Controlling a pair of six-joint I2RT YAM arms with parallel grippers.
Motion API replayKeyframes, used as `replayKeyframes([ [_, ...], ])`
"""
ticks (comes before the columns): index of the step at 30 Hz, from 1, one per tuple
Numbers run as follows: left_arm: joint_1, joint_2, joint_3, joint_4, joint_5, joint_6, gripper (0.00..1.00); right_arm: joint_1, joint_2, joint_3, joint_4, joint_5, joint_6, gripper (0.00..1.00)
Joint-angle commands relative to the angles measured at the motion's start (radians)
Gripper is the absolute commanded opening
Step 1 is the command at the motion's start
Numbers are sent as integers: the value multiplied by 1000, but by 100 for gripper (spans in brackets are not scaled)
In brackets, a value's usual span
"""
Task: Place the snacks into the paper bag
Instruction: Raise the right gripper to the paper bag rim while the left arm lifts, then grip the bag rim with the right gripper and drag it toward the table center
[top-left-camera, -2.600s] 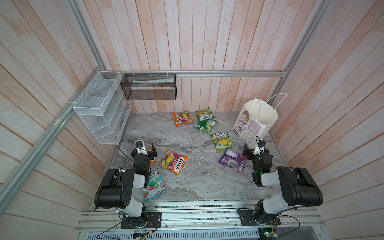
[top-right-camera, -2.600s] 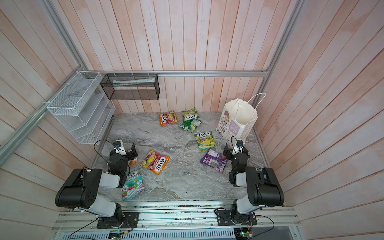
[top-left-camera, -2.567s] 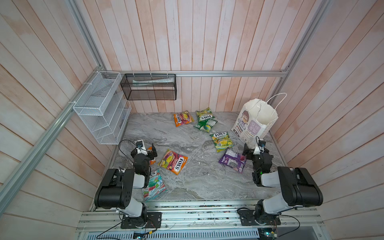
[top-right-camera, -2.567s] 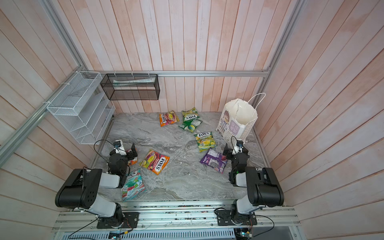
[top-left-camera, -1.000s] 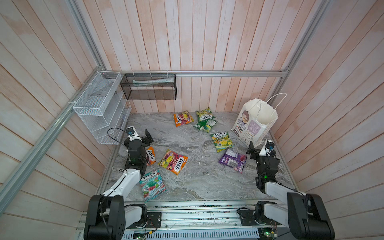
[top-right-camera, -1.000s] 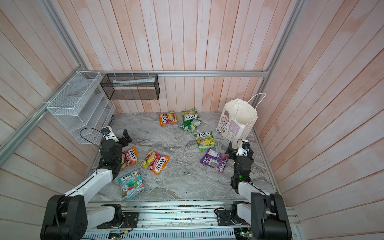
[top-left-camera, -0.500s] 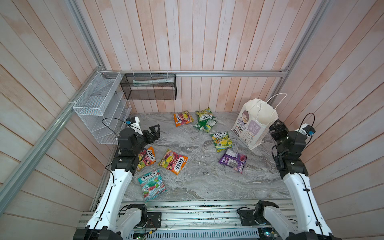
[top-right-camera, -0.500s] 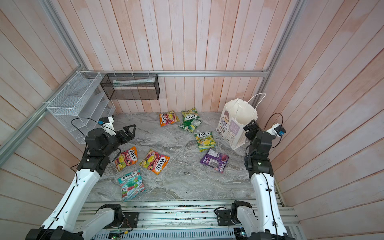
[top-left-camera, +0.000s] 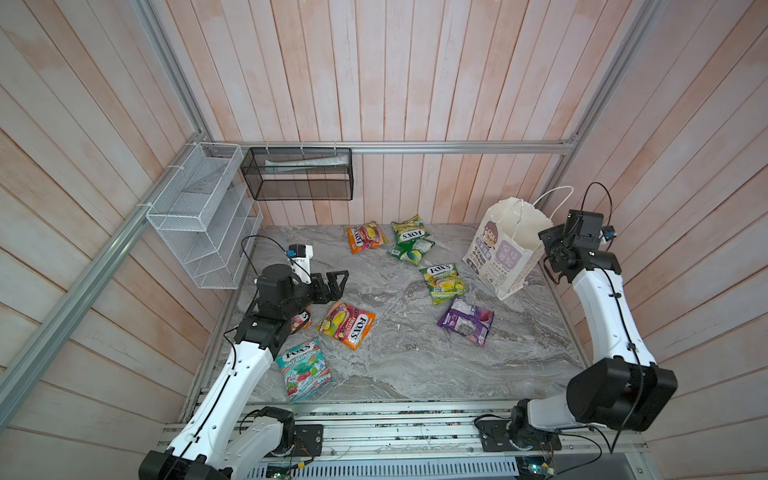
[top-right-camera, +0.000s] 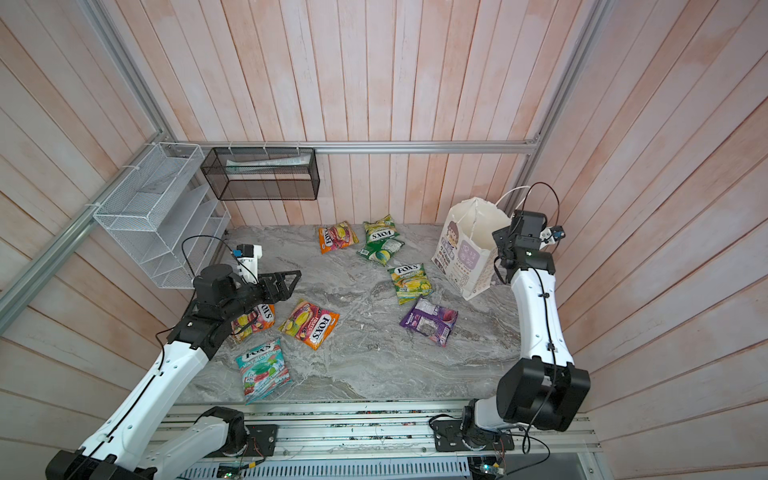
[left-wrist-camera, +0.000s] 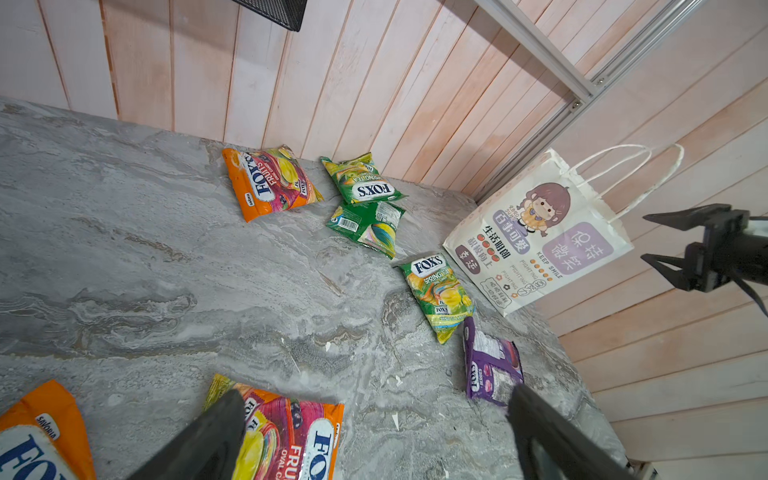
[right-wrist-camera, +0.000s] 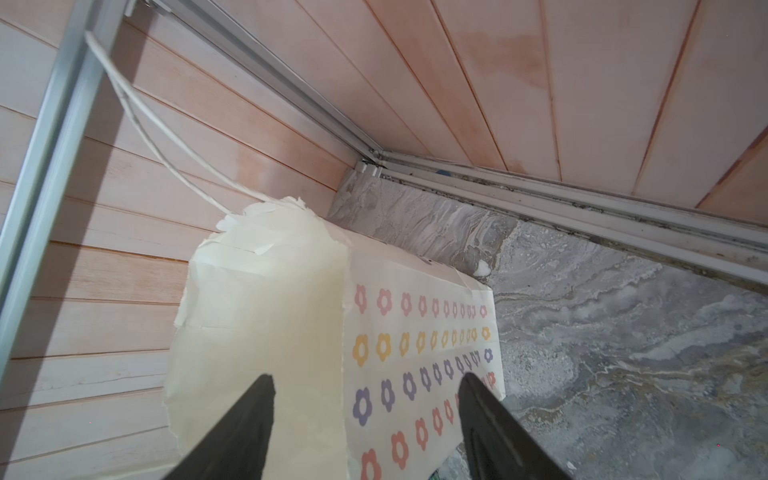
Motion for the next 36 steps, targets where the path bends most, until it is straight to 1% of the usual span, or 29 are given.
replayKeyframes([
  [1, 1, -25, -14, 24, 34, 7, 100, -6, 57, 93, -157, -30, 31, 66],
  [3, 1, -32, -19, 31, 32, 4, 100, -7, 75, 104, -173, -34, 44, 62],
  [5, 1, -40, -25, 38, 32, 2, 100, -6, 74, 93, -155, -41, 49, 56],
  [8, 1, -44, -26, 35, 26, 0, 100, -8, 83, 85, -146, -45, 52, 54],
  [12, 1, -50, -32, 42, 21, -2, 100, -14, 112, 95, -143, -83, 37, 46],
  [17, 1, -51, -35, 43, 16, -3, 100, -14, 115, 84, -131, -100, 32, 41],
  [18, 1, -52, -36, 44, 15, -4, 100, -17, 115, 78, -129, -105, 33, 38],
  [21, 2, -52, -38, 47, 10, -4, 100, -23, 116, 75, -116, -146, 21, 21],
  [22, 1, -51, -39, 46, 7, -3, 100, -22, 115, 75, -116, -149, 19, 18],
  [25, 1, -48, -37, 39, -6, -2, 100, -24, 103, 78, -107, -157, 10, 1],
  [26, 1, -46, -35, 38, -12, -1, 100, -25, 96, 76, -102, -161, 5, 0],
  [31, 3, -46, -37, 28, -63, -1, 100, -21, 52, 65, -80, -196, -16, 0],
  [36, 2, -36, -37, 18, -111, -2, 100, 8, -36, 87, -62, -201, -42, 0],
])
